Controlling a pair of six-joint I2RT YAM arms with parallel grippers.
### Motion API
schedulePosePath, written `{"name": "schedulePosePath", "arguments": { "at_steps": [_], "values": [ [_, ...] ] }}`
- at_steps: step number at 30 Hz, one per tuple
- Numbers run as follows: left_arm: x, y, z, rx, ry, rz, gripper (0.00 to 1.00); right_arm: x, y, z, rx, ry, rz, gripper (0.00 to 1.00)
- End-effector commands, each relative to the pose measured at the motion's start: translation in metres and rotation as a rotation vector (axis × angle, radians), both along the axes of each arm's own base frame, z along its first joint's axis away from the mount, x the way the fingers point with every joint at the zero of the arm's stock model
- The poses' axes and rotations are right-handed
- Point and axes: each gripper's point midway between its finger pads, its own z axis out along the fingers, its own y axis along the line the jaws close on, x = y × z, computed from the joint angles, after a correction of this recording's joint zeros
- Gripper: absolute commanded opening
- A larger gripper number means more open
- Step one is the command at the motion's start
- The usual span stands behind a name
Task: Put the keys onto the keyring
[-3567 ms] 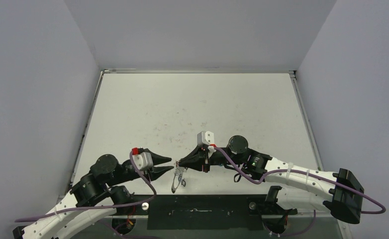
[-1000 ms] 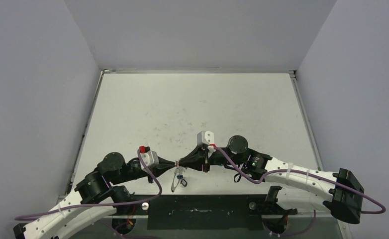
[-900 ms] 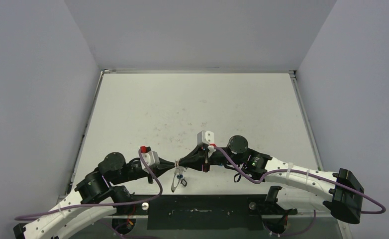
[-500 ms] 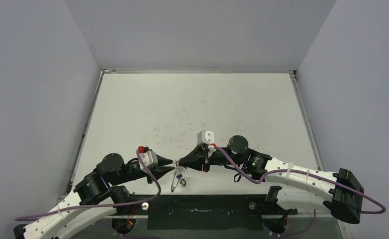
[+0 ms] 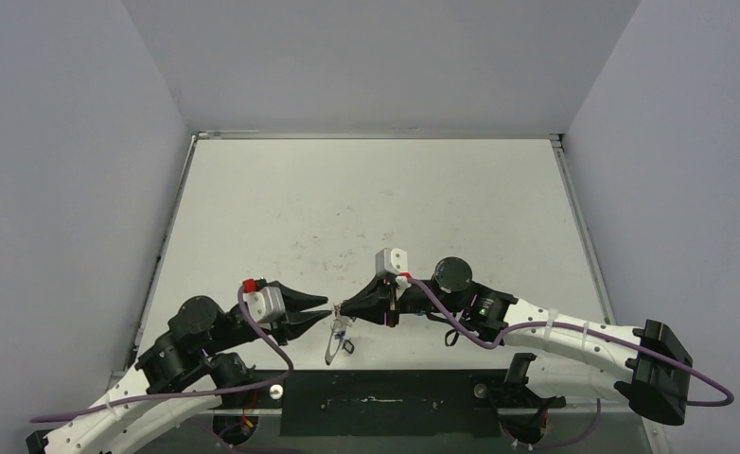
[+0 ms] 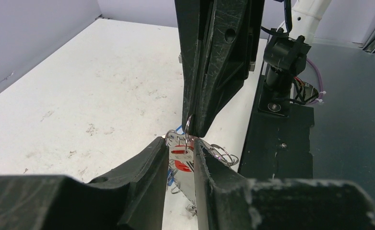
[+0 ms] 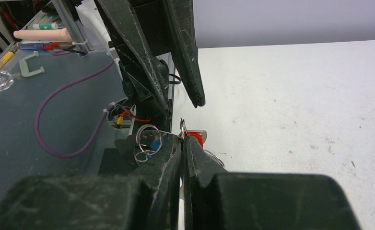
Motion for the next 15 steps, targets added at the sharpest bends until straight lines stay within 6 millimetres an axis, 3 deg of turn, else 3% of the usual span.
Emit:
{"name": "schedulePosePath", "arguments": {
  "at_steps": [1, 9, 15],
  "values": [
    [0.003, -0.006, 0.012, -0.033, -0.016, -0.004, 0.23, -0.003, 0.0, 0.039, 0.116, -0.065, 0.008, 0.0],
    [0.004, -0.01, 0.003, -0.005, 0.002, -0.018, 0.19, -0.003, -0.001, 0.039, 0.115, -0.066, 0.007, 0.0],
    [0.003, -0.012, -0.012, 0.05, 0.019, -0.031, 0.07, -0.002, -0.001, 0.038, 0.114, -0.065, 0.005, 0.0]
  ]
}}
